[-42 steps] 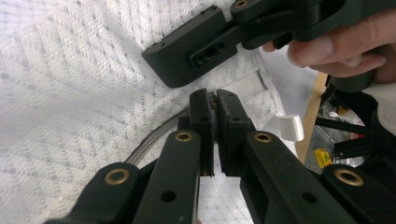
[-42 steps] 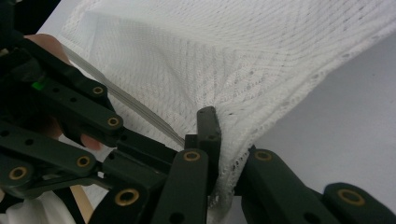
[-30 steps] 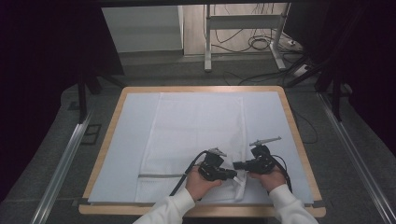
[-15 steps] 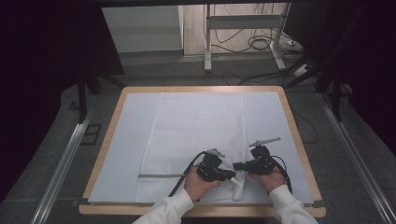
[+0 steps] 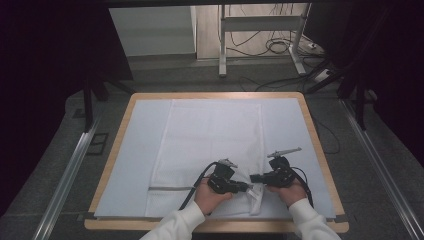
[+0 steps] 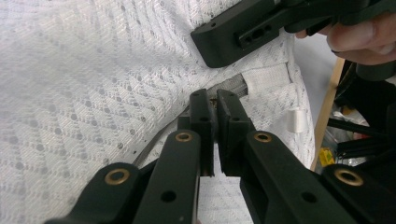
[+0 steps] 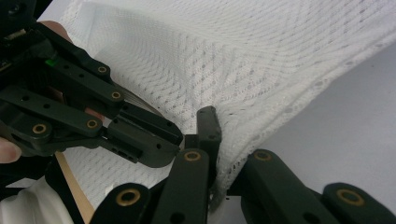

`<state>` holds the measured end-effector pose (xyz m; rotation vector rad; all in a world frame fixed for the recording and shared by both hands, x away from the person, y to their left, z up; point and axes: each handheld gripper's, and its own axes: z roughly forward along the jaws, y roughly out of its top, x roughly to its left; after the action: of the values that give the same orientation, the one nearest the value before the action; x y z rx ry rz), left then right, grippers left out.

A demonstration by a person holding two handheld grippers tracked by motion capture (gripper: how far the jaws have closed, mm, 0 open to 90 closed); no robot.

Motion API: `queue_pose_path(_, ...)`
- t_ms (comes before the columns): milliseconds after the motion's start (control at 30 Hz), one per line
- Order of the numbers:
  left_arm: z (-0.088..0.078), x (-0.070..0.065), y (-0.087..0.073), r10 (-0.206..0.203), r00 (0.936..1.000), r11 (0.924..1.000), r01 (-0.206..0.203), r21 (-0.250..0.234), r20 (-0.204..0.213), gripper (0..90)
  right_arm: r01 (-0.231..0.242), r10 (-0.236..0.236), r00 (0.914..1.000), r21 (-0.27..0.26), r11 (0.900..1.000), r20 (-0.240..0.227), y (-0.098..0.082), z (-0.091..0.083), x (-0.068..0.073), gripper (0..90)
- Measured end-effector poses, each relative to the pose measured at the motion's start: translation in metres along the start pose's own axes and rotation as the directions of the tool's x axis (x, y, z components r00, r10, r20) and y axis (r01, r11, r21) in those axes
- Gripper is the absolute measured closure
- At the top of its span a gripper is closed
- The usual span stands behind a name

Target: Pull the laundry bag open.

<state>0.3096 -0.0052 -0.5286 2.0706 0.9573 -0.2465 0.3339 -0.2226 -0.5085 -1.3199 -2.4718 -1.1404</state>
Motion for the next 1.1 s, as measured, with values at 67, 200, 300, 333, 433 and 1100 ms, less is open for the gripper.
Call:
queue_pose_path(67, -0.001, 0.000, 0.000, -0.002, 1.0000, 1.0000, 0.002, 0.001, 0.001, 87.0, -0.001, 0.001, 1.0000, 0.001, 1.000, 0.000, 0.000, 0.000, 0.000, 88.4)
queue_pose_path(200, -0.002, 0.001, -0.001, -0.011, 0.9999, 0.9999, 0.011, -0.007, -0.003, 87.0, -0.001, 0.001, 1.0000, 0.000, 1.000, 0.003, 0.000, 0.000, -0.001, 88.4)
queue_pose_path(300, -0.004, 0.003, -0.001, -0.013, 0.9999, 0.9999, 0.013, -0.009, 0.000, 86.9, -0.005, 0.005, 1.0000, -0.005, 1.000, 0.003, 0.000, -0.001, -0.001, 88.4)
queue_pose_path(333, -0.004, 0.003, -0.002, -0.016, 0.9999, 0.9998, 0.016, -0.012, -0.003, 87.0, -0.005, 0.005, 1.0000, -0.005, 1.000, 0.001, 0.000, -0.001, -0.001, 88.4)
queue_pose_path(433, -0.005, 0.003, -0.003, -0.016, 0.9998, 0.9998, 0.015, -0.010, -0.008, 87.0, -0.007, 0.007, 1.0000, -0.007, 1.000, -0.001, 0.000, -0.001, -0.001, 88.4)
queue_pose_path(1100, -0.015, 0.010, -0.009, -0.020, 0.9996, 0.9998, 0.020, -0.010, -0.018, 87.0, -0.018, 0.018, 0.9998, -0.028, 0.999, -0.001, -0.001, -0.004, -0.003, 88.4)
